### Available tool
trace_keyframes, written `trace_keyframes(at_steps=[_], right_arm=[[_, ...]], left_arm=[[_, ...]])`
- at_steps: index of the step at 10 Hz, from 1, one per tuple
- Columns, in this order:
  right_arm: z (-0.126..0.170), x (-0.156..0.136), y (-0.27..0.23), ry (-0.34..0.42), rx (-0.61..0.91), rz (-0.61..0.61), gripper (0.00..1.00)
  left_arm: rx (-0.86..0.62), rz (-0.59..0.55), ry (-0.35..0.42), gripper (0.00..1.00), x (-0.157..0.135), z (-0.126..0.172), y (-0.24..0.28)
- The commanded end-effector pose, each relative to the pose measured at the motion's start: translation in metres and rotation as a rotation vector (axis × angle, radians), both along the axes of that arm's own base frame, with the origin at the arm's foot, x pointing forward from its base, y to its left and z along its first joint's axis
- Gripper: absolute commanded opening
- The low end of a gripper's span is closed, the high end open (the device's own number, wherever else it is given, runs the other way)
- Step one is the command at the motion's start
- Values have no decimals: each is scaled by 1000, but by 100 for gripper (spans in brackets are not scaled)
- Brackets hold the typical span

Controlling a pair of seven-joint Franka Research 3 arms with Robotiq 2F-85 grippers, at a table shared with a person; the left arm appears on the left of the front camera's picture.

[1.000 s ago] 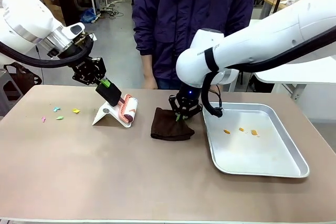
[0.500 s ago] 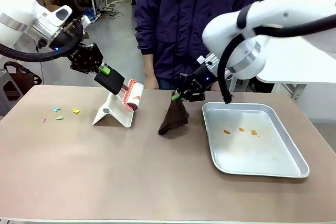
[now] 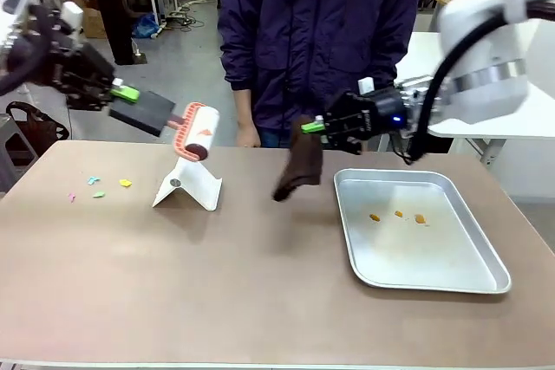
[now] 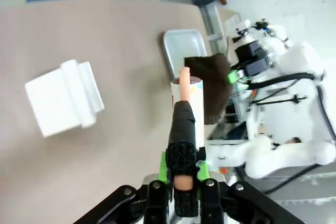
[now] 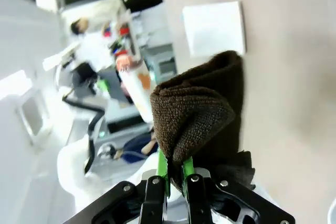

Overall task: Clean the surface of the table.
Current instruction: Hold the Lint Roller with your left hand and the towel with your right hand.

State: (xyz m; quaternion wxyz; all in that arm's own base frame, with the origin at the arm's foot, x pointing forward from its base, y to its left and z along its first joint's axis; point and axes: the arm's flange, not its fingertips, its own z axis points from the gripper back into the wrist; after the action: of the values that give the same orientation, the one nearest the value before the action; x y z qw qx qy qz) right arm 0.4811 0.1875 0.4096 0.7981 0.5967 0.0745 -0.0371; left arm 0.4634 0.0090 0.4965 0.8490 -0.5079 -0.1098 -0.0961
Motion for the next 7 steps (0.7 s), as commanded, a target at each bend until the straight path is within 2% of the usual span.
trace_keyframes(at_steps=[1,3,4,5,6,7], right_arm=[[-6,-39,-50,-52,92,8,0],[-7,-59,-110,-67,169,-109,0],[-7,-66,-144,-61,195,-162,0],[-7,-75,-178,-45,230,-163,0],[-8,-83,-205,10,246,-196,0],[-10,-90,-231,34,268,-258,0]], left_arm=[[-72,24,39,0,-43,-1,45],[-92,-52,46,0,-85,-10,103],[-105,-40,46,0,-102,-16,135],[-77,-66,34,0,-125,-24,167],[-49,-47,65,0,-143,-33,199],[-62,-35,79,0,-159,-43,230]])
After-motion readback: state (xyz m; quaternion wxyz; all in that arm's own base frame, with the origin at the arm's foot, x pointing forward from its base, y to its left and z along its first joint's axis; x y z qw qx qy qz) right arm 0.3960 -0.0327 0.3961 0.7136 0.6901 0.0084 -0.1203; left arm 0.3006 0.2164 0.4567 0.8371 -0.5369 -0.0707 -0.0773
